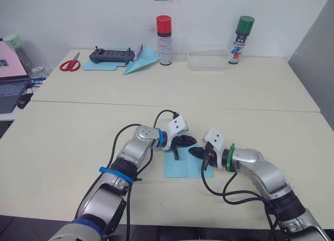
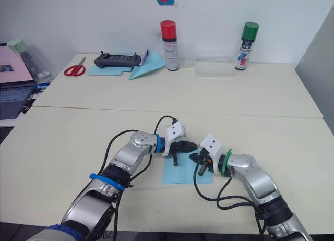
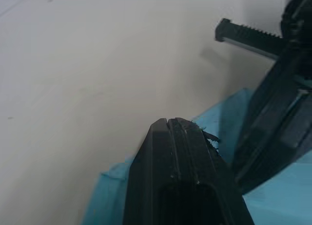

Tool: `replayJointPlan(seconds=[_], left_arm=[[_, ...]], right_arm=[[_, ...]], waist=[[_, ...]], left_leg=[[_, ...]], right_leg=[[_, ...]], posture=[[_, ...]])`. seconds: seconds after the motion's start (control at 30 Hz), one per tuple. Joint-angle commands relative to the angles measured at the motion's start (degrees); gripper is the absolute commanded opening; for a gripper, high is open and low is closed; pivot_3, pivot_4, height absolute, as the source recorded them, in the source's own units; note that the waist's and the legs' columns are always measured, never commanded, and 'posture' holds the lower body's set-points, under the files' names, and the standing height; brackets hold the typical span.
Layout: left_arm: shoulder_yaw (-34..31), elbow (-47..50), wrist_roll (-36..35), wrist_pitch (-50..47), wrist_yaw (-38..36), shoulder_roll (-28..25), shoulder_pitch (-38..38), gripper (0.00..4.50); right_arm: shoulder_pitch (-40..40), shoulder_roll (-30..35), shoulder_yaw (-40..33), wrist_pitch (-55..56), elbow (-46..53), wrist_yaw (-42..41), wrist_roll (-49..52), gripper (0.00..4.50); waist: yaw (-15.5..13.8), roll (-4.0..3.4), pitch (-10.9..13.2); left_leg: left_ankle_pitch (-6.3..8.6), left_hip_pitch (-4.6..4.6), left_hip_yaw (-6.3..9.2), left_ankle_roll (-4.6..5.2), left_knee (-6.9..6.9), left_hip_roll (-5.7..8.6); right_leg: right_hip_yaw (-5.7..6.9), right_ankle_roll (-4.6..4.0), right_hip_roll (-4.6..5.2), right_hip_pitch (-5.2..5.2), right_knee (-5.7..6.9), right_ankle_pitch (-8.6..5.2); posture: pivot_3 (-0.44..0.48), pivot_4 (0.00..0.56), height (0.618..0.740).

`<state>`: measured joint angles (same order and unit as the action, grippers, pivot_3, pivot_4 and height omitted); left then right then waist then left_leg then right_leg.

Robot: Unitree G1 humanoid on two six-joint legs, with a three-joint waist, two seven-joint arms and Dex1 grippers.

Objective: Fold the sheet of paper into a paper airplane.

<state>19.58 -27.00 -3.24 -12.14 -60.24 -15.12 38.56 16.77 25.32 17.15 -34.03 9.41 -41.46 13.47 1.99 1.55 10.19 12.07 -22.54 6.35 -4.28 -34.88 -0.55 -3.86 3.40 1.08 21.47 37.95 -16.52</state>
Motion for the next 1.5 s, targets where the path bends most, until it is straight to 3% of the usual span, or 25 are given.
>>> replayJointPlan(seconds=[0.03,0.23,0.37,0.53,0.7,0.73,0.87,1.0,1.43,1.5], left_arm=[[1.54,-0.75,2.95,-1.03,1.50,-0.62,-0.53,0.00],[-0.66,-11.41,7.81,0.11,13.65,-1.76,3.29,0.00],[-2.73,-10.88,7.25,-0.41,18.01,-2.63,2.84,0.00],[-12.33,-0.98,0.04,0.03,22.39,-2.68,0.41,0.00],[-21.26,14.08,-9.11,-10.22,19.70,-7.84,-6.33,0.00],[-22.16,16.67,-10.69,-12.44,18.76,-8.86,-7.95,0.54],[-28.69,30.96,-24.84,-27.77,15.48,-11.04,-18.17,1.63],[-28.92,34.48,-28.55,-35.68,19.14,-10.08,-21.18,2.84],[-20.88,29.18,-26.91,-34.39,19.76,-5.26,-18.10,2.84],[-20.68,29.02,-26.99,-33.97,19.60,-5.17,-17.55,2.46]], right_arm=[[-0.66,0.86,1.38,-0.73,-2.52,0.31,-2.36,0.02],[-0.84,0.54,1.02,-0.89,-2.59,0.52,-2.49,0.02],[-0.79,0.31,1.25,-0.75,-3.03,0.63,-2.61,0.02],[-0.17,-0.68,1.18,-0.45,-4.18,1.30,-2.97,0.02],[0.04,-1.37,0.95,-0.10,-4.87,1.61,-2.93,0.02],[0.06,-1.43,1.02,-0.02,-4.97,1.56,-2.98,0.00],[0.40,-1.52,1.10,0.63,-5.91,1.12,-3.11,0.00],[0.84,-1.65,0.98,0.79,-6.65,0.76,-3.01,0.00],[1.04,-1.87,0.90,0.06,-6.54,0.65,-3.10,0.00],[0.89,-1.76,0.80,-0.06,-6.33,0.69,-3.07,0.00]], waist=[[-0.01,0.00,0.00],[0.02,0.02,-0.04],[0.52,0.05,-0.11],[1.31,0.06,-0.09],[1.36,0.05,-0.02],[1.37,0.05,-0.02],[1.34,0.03,-0.01],[0.88,0.09,0.02],[0.96,0.09,0.02],[0.94,0.09,0.02]], left_leg=[[0.00,0.01,0.00,0.00,-0.01,0.00],[0.00,0.20,-0.02,0.00,-0.04,0.00],[-0.01,0.28,-0.05,0.00,-0.05,-0.03],[-0.01,0.27,-0.06,0.00,-0.02,-0.06],[-0.01,0.06,0.02,-0.01,0.02,-0.12],[-0.01,0.06,0.01,-0.01,0.02,-0.11],[0.01,0.10,-0.07,-0.02,0.03,-0.08],[-0.01,0.11,0.06,-0.02,-0.03,-0.09],[-0.01,0.18,-0.06,-0.02,-0.02,-0.09],[-0.01,0.17,-0.05,-0.02,-0.02,-0.09]], right_leg=[[0.00,0.00,0.00,-0.01,0.00,0.00],[-0.02,0.01,0.00,-0.16,0.00,0.00],[-0.04,0.04,0.00,-0.19,0.02,0.02],[-0.04,0.06,0.00,-0.13,0.07,0.04],[0.06,0.02,-0.02,0.07,0.10,0.06],[0.05,0.02,-0.01,0.06,0.10,0.06],[-0.01,0.01,0.06,-0.02,0.02,0.05],[0.10,-0.05,0.04,-0.04,0.06,0.08],[0.04,-0.08,0.04,-0.06,0.04,0.09],[0.05,-0.08,0.04,-0.06,0.04,0.09]], posture=[[0.000,0.150,0.740],[0.000,0.150,0.740],[0.000,0.150,0.740],[0.000,0.150,0.740],[0.000,0.150,0.740],[0.000,0.150,0.740],[0.000,0.150,0.740],[0.000,0.150,0.740],[0.000,0.150,0.740],[0.000,0.150,0.740]])
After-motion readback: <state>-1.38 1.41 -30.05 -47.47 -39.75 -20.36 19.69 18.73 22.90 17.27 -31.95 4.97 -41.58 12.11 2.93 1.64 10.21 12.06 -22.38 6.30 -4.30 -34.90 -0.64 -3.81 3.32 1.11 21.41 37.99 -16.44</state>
